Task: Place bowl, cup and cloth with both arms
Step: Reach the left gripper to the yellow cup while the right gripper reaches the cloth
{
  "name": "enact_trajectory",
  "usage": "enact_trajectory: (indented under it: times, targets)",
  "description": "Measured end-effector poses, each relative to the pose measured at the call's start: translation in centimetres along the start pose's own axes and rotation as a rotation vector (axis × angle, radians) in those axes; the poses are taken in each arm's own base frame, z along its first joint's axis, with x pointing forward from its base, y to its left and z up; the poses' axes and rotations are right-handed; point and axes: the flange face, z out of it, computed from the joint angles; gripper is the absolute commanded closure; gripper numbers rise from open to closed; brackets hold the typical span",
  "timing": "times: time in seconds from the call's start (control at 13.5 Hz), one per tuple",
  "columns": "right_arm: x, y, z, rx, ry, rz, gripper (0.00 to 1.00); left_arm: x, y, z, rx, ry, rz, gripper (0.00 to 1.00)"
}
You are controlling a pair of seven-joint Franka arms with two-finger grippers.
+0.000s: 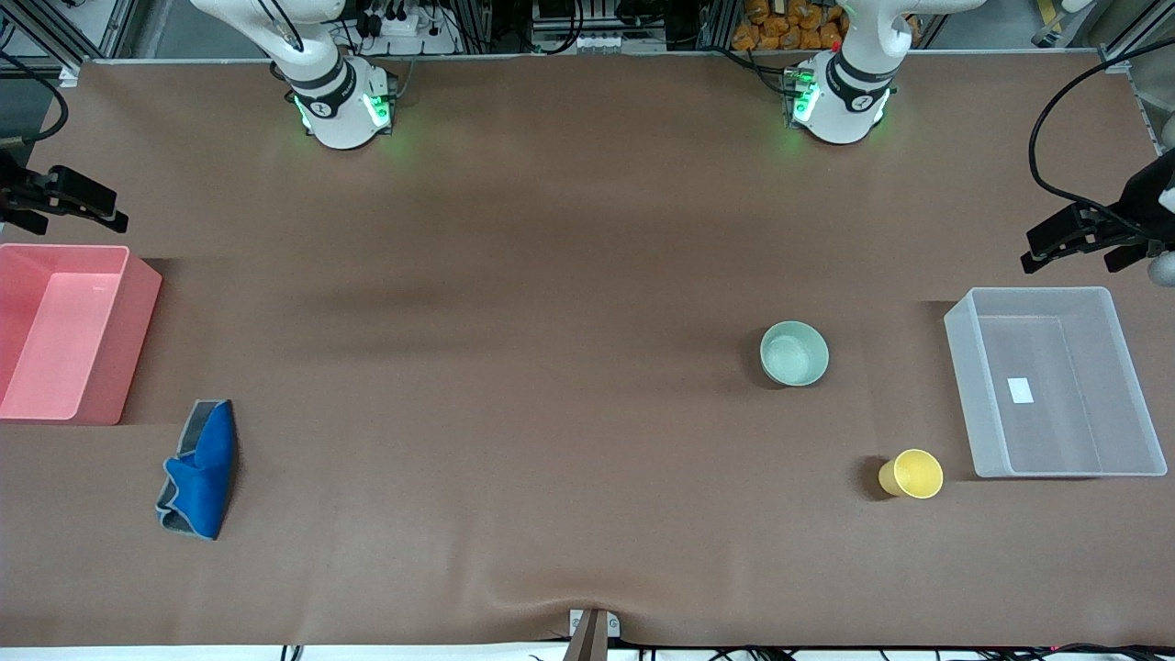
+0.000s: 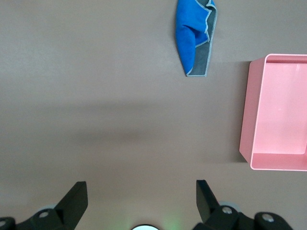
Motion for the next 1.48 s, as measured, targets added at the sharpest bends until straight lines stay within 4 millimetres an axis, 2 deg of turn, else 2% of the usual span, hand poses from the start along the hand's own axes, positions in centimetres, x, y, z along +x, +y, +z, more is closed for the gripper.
enact_trajectory:
  times: [0.3, 0.44, 0.52, 0.66, 0.81, 0.89, 1.03, 1.11, 1.18, 1.33, 1.48]
  targets:
    - [-0.1, 0.0, 0.0, 0.000, -0.005, 0.000, 0.00, 0.0, 0.4, 0.0, -0.001, -0.001, 0.002, 0.00]
    - [-0.3, 0.1, 0.0, 0.000, -0.023, 0.002, 0.00, 0.2, 0.4, 0.7, -0.008, -0.013, -0.001, 0.00]
    - [-0.4, 0.3, 0.1, -0.001, -0.027, 0.006, 0.00, 0.7, 0.5, 1.6, -0.021, -0.029, -0.004, 0.00]
    - [-0.4, 1.5, 0.3, -0.002, -0.034, 0.029, 0.00, 2.4, 0.6, 5.1, -0.030, -0.065, -0.020, 0.00]
    - [0.1, 4.1, 1.5, 0.003, -0.057, 0.073, 0.00, 4.5, 0.7, 9.2, -0.027, -0.080, -0.030, 0.00]
    - [0.7, 5.5, 2.9, 0.010, -0.083, 0.095, 0.00, 5.6, 0.6, 11.3, -0.025, -0.082, -0.032, 0.00]
    - [3.3, 8.0, 7.6, 0.020, -0.129, 0.126, 0.00, 7.8, 0.5, 15.6, -0.022, -0.054, -0.038, 0.00]
    - [5.3, 9.2, 10.4, 0.020, -0.126, 0.140, 0.00, 8.9, 0.4, 17.8, -0.021, -0.037, -0.041, 0.00]
    - [8.2, 11.2, 15.2, 0.016, -0.104, 0.158, 0.00, 10.2, 0.2, 21.1, -0.017, -0.014, -0.046, 0.00]
    - [11.2, 13.1, 21.1, -0.005, -0.084, 0.170, 0.00, 11.3, -0.7, 24.2, -0.011, 0.003, -0.058, 0.00]
    - [12.8, 15.0, 25.7, -0.012, -0.072, 0.187, 0.00, 12.5, -1.6, 26.2, -0.005, 0.023, -0.066, 0.00]
